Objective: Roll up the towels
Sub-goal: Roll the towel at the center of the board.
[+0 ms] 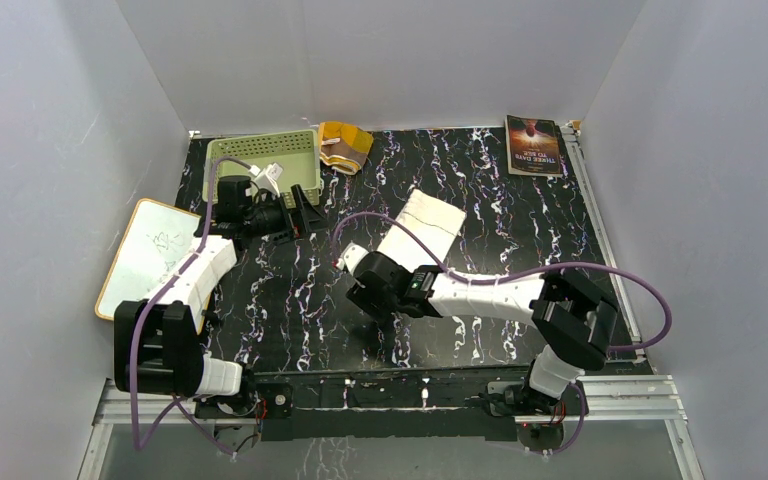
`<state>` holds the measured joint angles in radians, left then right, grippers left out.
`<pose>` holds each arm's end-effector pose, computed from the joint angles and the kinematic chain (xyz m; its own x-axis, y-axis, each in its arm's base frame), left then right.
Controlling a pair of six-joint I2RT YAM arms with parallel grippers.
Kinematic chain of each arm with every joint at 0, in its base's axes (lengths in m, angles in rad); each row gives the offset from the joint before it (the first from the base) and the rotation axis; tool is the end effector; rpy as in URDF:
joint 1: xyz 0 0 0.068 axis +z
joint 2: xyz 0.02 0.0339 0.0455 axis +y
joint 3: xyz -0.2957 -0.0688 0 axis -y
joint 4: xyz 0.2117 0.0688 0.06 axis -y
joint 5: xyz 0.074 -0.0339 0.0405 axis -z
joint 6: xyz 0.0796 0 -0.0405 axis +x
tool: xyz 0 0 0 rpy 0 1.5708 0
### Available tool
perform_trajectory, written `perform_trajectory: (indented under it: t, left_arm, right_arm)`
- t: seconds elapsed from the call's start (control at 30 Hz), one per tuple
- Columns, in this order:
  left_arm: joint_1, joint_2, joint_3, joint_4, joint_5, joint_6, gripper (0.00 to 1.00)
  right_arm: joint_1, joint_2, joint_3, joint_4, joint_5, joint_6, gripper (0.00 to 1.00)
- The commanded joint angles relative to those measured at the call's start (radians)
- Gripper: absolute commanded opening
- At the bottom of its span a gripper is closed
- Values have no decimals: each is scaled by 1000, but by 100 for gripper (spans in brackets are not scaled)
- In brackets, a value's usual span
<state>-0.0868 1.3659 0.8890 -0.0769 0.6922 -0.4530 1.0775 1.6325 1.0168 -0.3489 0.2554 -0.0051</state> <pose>0.2850 -0.0758 0.2880 -0.7370 -0.2741 -0.6178 0.3169 0.6672 -0.6741 0.1748 0.2827 0.2112 -0.3852 -0.7268 -0.5687 -0.7860 0.5812 -0.2105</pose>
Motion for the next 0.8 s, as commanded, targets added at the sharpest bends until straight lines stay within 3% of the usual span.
perform_trajectory:
  t: [0.0, 0.63, 0.77]
  left_arm:
    - [8, -17, -12, -28, 23, 33, 95]
    - [7, -2, 19, -90, 4, 91, 95]
    - [7, -4, 27, -110, -4, 103, 95]
  right_arm:
    - [-16, 5, -18, 10, 39, 20, 60]
    - [-73, 102, -14, 36, 92, -55, 45]
    - [-74, 135, 9, 33, 106, -66, 49]
